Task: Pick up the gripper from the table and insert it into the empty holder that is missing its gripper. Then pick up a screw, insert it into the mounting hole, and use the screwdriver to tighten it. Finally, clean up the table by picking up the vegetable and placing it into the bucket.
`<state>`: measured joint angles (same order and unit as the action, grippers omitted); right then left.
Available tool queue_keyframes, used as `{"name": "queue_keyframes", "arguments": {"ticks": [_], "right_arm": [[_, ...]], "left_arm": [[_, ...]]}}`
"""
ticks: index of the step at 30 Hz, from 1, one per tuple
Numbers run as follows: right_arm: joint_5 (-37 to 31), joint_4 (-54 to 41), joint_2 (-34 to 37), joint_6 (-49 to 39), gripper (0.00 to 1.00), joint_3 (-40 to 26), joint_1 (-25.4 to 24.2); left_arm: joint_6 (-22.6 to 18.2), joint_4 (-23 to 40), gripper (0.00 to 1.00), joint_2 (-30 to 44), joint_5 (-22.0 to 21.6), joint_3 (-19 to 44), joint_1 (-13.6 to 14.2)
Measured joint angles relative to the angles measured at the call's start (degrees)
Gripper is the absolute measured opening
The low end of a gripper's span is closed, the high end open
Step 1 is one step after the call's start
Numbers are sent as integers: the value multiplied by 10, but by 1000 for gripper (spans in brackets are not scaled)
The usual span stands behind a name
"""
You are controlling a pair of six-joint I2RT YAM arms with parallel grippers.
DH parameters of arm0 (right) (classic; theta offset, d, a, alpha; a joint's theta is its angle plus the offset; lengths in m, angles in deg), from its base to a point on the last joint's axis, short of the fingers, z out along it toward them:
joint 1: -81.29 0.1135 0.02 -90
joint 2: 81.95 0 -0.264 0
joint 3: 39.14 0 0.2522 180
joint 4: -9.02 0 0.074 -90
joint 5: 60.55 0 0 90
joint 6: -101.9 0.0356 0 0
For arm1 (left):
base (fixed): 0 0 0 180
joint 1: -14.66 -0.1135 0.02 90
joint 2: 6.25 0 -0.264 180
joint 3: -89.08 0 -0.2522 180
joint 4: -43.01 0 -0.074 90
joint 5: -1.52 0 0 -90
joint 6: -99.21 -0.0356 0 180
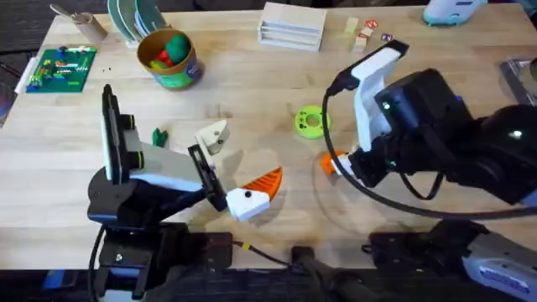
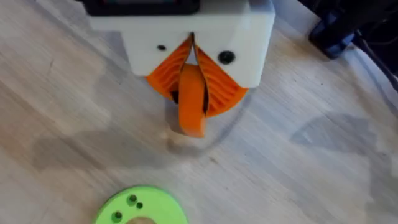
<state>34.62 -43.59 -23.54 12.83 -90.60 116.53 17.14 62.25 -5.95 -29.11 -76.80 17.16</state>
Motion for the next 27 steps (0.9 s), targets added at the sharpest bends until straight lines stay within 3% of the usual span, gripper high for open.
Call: {"name": "queue_keyframes", "arguments": {"ticks": [6,14,22,27], "right_arm": [[0,17,-45,4,14,-32,0],[44,201,-81,122,11,-45,0],[178,287,13,219,8,-48,0],[299,392,102,250,8,-48,-2]], "left_arm": [[0,0,993,0,0,0,0],[0,0,993,0,0,0,0],[-4,0,993,0,0,0,0],[-36,0,992,0,0,0,0]]}}
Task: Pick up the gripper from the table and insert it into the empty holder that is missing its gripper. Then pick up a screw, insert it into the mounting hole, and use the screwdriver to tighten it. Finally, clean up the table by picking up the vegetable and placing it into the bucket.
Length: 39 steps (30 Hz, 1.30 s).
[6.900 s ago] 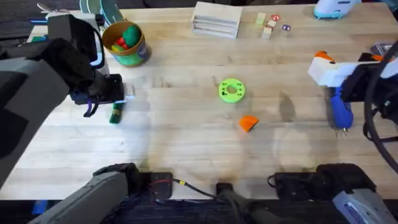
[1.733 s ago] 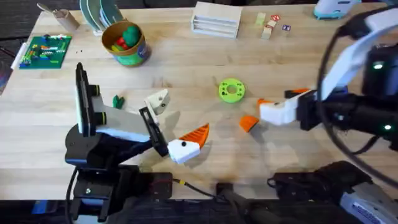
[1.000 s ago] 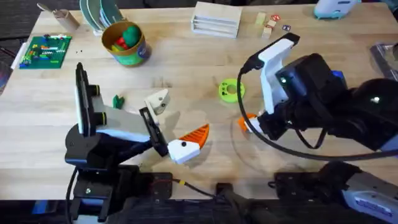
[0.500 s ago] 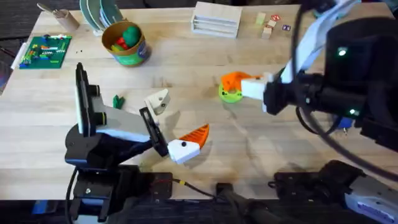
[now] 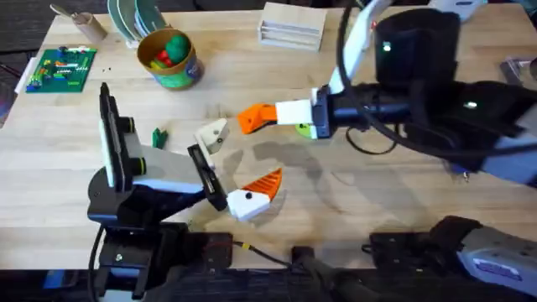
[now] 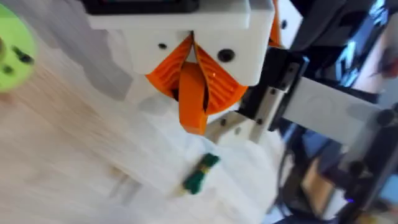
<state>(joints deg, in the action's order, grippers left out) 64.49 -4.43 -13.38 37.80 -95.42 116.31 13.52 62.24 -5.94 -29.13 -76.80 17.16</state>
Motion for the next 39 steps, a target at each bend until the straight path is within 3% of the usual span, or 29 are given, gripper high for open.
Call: {"name": "queue_keyframes", "arguments": {"ticks": [4,12,23,24,32,35,39], "right_arm": [[128,112,83,56,8,0,-29],[211,164,144,112,8,0,-41],[242,178,153,132,8,0,-36],[242,266,192,169,8,0,-27],[247,496,302,303,8,0,-14],[246,535,325,346,7,0,-10],[225,544,334,380,7,-1,11]], "left_arm": [[-40,0,993,0,0,0,0],[-52,0,993,0,-2,0,1],[-38,-1,993,0,-7,0,0],[-36,-4,993,0,-30,0,-3],[-30,-8,993,0,-84,0,-15],[-25,-9,993,0,-96,0,-16],[-19,-7,993,0,-76,1,-11]]}}
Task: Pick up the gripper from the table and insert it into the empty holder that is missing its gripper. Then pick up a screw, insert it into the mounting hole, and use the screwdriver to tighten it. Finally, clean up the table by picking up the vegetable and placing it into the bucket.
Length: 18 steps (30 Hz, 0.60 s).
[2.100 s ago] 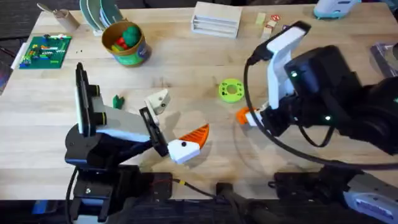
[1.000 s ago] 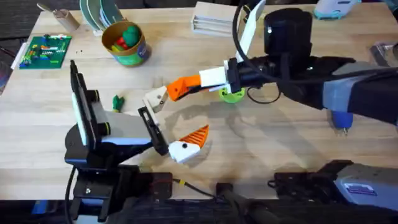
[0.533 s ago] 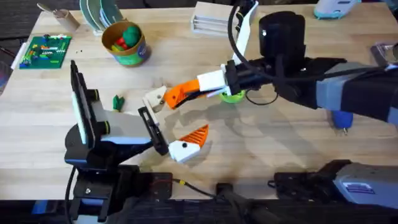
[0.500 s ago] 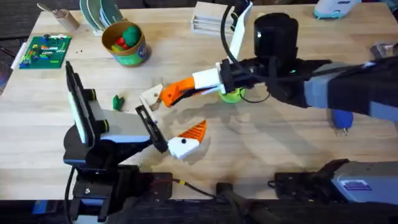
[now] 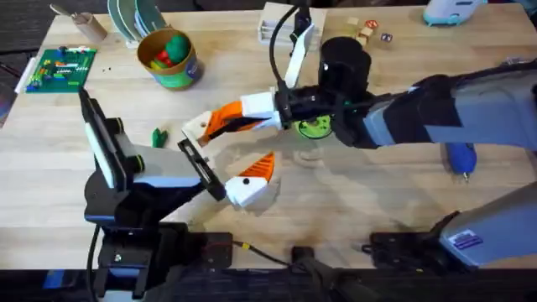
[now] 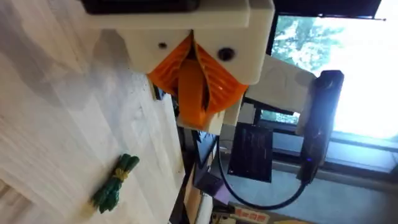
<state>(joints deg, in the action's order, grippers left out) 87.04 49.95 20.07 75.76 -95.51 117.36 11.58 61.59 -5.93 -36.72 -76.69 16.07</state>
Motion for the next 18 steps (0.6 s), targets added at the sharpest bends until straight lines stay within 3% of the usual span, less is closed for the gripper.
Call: {"name": "queue_keyframes", "arguments": {"ticks": [18], "right_arm": [[-82,3,0,6,7,-3,43]], "left_arm": [[11,-1,993,0,-20,0,-5]]}}
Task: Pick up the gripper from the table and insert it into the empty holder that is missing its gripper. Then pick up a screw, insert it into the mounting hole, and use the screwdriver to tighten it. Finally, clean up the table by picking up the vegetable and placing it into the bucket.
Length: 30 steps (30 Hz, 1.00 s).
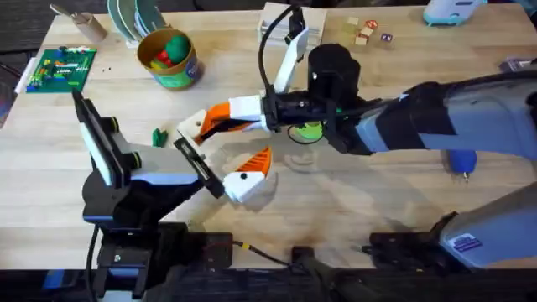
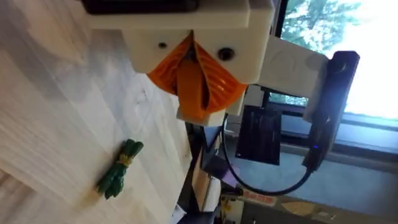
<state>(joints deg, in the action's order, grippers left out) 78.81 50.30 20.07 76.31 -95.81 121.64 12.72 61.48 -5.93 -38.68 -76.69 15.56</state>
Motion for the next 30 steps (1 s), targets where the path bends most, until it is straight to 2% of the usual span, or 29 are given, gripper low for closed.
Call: {"name": "queue_keyframes", "arguments": {"ticks": [7,20,21,22,26,27,30], "right_arm": [[5,-1,0,-28,7,0,-1],[28,-7,0,-73,7,-3,-6],[36,-7,0,-79,95,-3,-7],[39,-8,0,-80,126,-3,-7],[43,-10,4,-83,163,-3,-7],[51,-12,4,-85,244,-4,-9],[75,-12,5,-88,367,-5,-10]], "left_arm": [[0,0,992,0,1,0,0],[-1,2,993,0,29,0,-3],[5,2,993,0,29,0,-3],[11,2,993,0,28,0,-3],[35,2,992,0,28,0,-3],[41,2,993,0,30,0,-3],[45,3,993,0,36,0,2]]}}
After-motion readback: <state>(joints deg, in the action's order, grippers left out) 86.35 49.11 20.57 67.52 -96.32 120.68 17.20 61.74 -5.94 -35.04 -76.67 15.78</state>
